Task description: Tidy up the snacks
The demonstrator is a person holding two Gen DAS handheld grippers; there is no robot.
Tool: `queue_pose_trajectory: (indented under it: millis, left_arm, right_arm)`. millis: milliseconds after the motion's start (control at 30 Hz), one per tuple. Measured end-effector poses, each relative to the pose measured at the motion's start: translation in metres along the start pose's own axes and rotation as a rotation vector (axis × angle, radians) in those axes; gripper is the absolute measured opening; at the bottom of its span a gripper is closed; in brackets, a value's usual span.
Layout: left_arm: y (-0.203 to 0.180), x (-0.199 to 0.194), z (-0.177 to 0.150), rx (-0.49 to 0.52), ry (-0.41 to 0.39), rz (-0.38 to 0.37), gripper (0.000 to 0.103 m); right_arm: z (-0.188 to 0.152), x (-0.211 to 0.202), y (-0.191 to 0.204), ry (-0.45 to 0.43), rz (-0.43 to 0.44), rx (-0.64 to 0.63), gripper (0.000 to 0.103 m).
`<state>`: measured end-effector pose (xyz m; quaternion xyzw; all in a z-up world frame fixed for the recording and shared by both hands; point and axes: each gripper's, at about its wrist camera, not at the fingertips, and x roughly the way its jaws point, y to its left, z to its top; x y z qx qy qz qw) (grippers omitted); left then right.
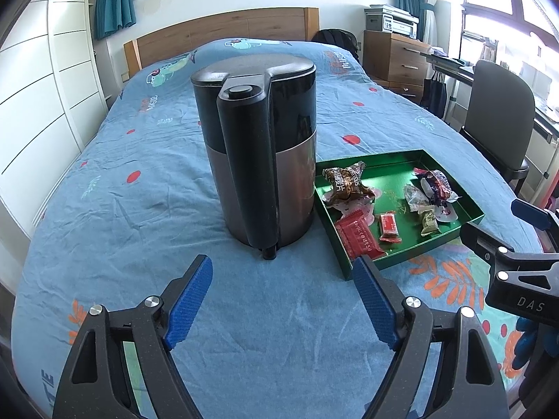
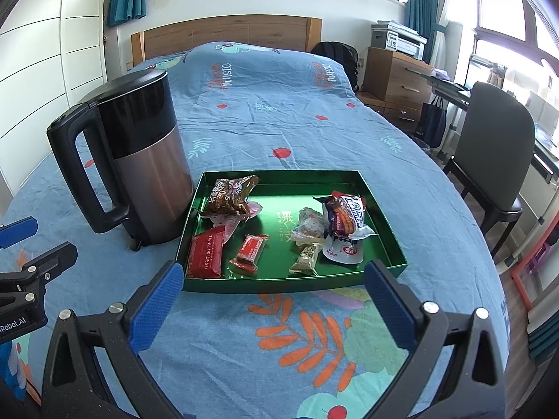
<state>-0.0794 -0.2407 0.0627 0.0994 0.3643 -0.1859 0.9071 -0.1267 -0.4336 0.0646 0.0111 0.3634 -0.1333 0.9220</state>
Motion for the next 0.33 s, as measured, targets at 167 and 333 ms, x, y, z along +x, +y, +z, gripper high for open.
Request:
queue_pose_trajectory:
  millis: [167,333]
  left_arm:
    - [-0.0011,-0.0003,-0.0012,-0.001,0.001,0.001,0.079]
    - [-0.0013,-0.0005,-0.0009,0.000,0.004,0.000,0.079]
  right_arm:
    - [-0.0003,-0.0003,0.0004,-0.001,-0.001,0.001,0.103]
    - [-0.0007,-0.0014,0.0005,0.000,0.000,0.005,0.103]
